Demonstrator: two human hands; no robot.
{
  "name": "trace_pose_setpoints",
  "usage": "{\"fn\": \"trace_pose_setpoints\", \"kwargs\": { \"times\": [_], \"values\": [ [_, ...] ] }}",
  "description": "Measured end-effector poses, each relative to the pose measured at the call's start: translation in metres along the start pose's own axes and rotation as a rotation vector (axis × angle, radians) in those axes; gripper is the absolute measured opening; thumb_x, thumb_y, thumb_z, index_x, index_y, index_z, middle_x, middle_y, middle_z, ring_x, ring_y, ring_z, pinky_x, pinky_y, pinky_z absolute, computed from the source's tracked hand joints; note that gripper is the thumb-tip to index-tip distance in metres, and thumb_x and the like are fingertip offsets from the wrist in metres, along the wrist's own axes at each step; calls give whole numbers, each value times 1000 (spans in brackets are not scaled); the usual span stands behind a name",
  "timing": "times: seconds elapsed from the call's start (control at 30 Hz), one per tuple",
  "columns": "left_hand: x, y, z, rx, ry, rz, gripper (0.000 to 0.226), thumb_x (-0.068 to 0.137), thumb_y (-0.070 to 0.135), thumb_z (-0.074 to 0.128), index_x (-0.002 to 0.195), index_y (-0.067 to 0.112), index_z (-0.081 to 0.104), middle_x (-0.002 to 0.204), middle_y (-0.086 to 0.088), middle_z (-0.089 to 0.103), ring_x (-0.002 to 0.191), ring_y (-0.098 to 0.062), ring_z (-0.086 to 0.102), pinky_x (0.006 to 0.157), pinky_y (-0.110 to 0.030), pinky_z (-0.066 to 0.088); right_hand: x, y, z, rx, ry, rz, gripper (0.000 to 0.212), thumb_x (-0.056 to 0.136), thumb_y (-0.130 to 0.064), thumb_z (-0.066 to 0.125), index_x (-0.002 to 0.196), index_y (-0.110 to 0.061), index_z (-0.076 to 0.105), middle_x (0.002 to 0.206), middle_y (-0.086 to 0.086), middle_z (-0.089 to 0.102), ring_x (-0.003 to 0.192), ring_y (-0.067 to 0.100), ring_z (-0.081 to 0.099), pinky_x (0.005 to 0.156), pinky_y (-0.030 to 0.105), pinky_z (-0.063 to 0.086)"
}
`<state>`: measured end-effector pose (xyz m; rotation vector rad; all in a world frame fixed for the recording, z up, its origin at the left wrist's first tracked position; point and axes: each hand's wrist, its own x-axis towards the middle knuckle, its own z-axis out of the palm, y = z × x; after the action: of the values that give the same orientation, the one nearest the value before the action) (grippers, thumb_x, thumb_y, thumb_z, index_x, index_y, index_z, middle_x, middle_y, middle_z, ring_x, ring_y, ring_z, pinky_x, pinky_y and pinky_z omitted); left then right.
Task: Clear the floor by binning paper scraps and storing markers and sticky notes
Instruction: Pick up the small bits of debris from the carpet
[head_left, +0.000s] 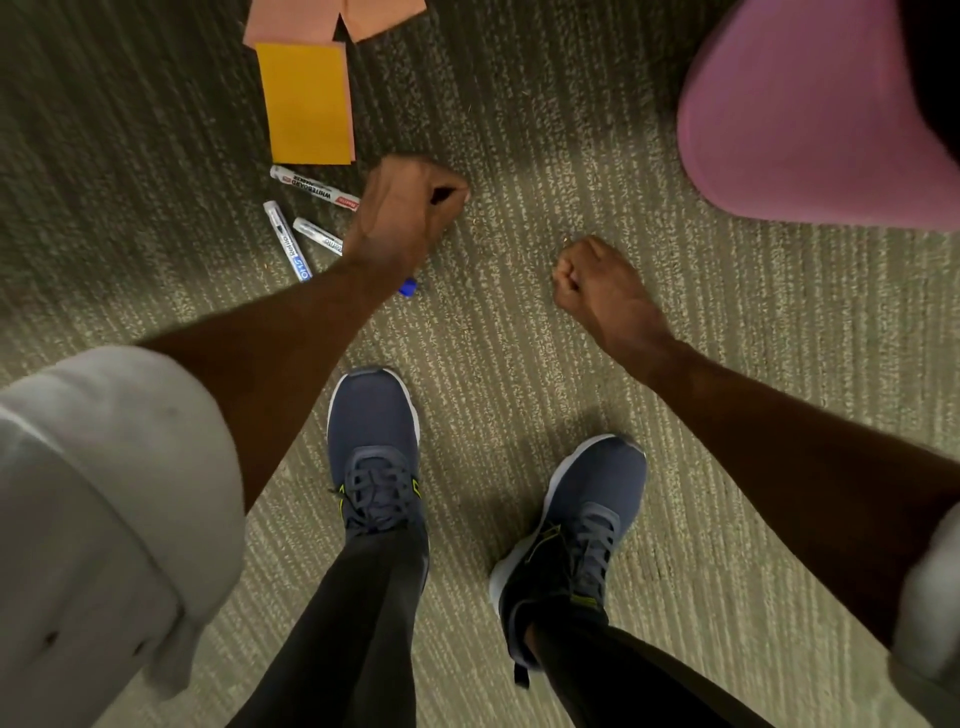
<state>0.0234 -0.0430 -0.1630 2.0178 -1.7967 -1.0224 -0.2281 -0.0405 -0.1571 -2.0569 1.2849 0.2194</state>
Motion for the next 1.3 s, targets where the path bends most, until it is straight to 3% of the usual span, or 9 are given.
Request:
{"fn": "trace_pose_setpoints", "kwargs": {
  "times": [0.07, 0.2, 0.3, 0.43, 0.6, 0.77, 0.93, 1.03, 1.3],
  "values": [
    [3, 2, -3, 80, -72, 40, 22, 93, 14, 59, 72, 18, 65, 66, -2, 60, 51, -3, 45, 48, -15, 34, 0, -1, -1, 19, -11, 12, 13, 100, -11, 48, 101, -1, 56, 103, 13, 54, 93, 24, 49, 81, 31, 38],
    [9, 13, -10, 148, -183, 31, 18, 88, 9, 60, 77, 17, 71, 66, 2, 61, 55, -9, 53, 56, -21, 42, -5, -2, -7, 51, -70, 6, 10, 97, -12, 51, 99, -4, 56, 101, 12, 55, 94, 25, 51, 81, 34, 40],
    [-4, 17, -20, 81, -238, 1, 19, 84, 4, 66, 69, 17, 66, 61, 10, 53, 51, 6, 43, 52, -6, 35, -22, -9, -18, 73, -87, -4, 3, 94, -12, 52, 94, -9, 54, 95, 8, 54, 89, 22, 52, 78, 37, 45],
    [-44, 31, -44, 13, -247, -20, 19, 77, 5, 67, 63, 11, 56, 62, -3, 43, 60, -9, 37, 55, -25, 33, -55, -32, -38, 134, -84, 6, 5, 89, -9, 57, 88, -12, 53, 91, 8, 57, 83, 23, 54, 74, 39, 48],
    [-84, 82, -87, -132, -214, -15, 17, 80, -1, 63, 67, 9, 58, 67, -5, 42, 68, -10, 39, 61, -29, 36, -96, -71, -88, 207, 4, 16, 3, 93, -12, 55, 92, -10, 56, 89, 4, 56, 81, 20, 54, 75, 37, 49],
    [-86, 166, -133, -222, -93, 14, 18, 81, 10, 61, 66, 19, 57, 61, 8, 44, 57, 0, 38, 56, -17, 30, -122, -112, -162, 314, 263, 67, 3, 91, -4, 62, 91, -2, 61, 90, 10, 61, 77, 25, 58, 72, 39, 50],
    [-50, 270, -168, -206, 7, 89, 9, 79, 11, 68, 70, 10, 67, 64, -9, 60, 63, -6, 49, 59, -30, 40, -136, -116, -251, 395, 528, 200, 5, 93, -6, 62, 94, -2, 60, 92, 11, 60, 80, 22, 55, 72, 32, 43],
    [-28, 323, -180, -208, 27, 187, 13, 81, 12, 68, 69, 17, 68, 63, -2, 59, 63, -4, 50, 56, -11, 34, -139, -97, -294, 377, 665, 261, 8, 97, -9, 59, 96, -1, 59, 92, 11, 59, 81, 14, 50, 73, 23, 36],
    [8, 394, -169, -183, 4, 224, 12, 86, 17, 72, 95, 14, 80, 92, 3, 78, 85, -5, 70, 84, -27, 58, -137, -48, -352, 59, 515, 235, 33, 91, -4, 54, 120, -7, 69, 115, 14, 70, 105, 29, 66, 90, 34, 49]
  ]
}}
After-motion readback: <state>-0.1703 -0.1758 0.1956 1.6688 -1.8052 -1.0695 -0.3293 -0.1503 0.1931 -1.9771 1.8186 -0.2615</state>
